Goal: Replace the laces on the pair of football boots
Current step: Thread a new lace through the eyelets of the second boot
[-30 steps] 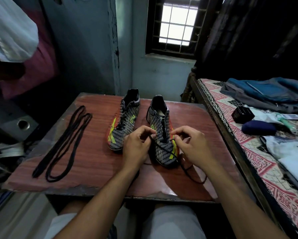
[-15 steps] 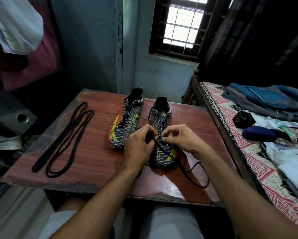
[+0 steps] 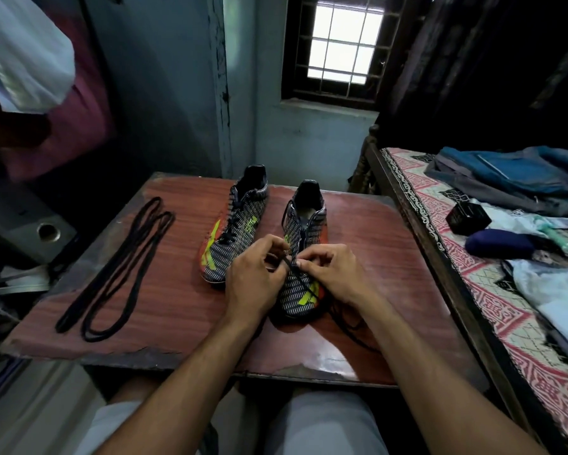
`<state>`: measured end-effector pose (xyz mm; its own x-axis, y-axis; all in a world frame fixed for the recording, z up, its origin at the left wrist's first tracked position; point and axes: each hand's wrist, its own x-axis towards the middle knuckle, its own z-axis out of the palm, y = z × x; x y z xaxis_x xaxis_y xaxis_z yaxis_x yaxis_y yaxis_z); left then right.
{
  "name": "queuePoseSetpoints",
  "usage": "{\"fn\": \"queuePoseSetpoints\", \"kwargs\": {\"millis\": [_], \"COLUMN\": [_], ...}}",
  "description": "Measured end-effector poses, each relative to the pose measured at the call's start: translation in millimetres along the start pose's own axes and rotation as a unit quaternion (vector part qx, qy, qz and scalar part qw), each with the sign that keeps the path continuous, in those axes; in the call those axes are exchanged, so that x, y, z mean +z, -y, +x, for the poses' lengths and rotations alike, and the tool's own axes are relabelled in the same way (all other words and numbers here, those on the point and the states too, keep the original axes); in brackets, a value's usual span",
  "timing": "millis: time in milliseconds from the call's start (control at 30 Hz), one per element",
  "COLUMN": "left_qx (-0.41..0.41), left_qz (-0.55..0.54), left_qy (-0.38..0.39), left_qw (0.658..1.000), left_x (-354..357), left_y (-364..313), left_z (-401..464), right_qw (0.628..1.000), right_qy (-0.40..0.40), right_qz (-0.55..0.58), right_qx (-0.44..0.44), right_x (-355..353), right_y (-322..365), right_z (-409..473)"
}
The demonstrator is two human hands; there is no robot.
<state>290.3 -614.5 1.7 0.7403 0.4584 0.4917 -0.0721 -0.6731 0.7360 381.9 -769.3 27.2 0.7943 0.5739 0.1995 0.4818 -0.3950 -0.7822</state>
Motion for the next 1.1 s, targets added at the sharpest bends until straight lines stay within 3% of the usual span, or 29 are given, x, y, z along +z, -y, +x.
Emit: {"fn": "queuePoseSetpoints", "kwargs": {"millis": [133, 467, 633, 867, 1100], "left_qx": [0.017, 0.034, 0.043, 0.04, 0.025], "left_qz": [-0.015, -0.008, -0.007, 0.062, 0.065], "left_qy": [0.039, 0.074, 0.068, 0.045, 0.028], "left_qw": [0.999, 0.997, 0.997, 0.996, 0.997], "left_x": [-2, -7, -4, -8, -7], "left_y": [-1, -1, -2, -6, -6], "left_z": [0, -3, -3, -7, -6], "right_qw": [0.999, 1.0, 0.997, 0.993, 0.991], "right_qy": [-0.046, -0.02, -0.043, 0.022, -0.064], "right_qz": [0.024, -0.017, -0.049, -0.112, -0.108], "right_qx": [-0.01, -0.006, -0.034, -0.03, -0.052], "right_x": [11, 6, 8, 4, 20], "right_y": [-10, -4, -6, 0, 5], "right_z": [-12, -15, -18, -12, -17]}}
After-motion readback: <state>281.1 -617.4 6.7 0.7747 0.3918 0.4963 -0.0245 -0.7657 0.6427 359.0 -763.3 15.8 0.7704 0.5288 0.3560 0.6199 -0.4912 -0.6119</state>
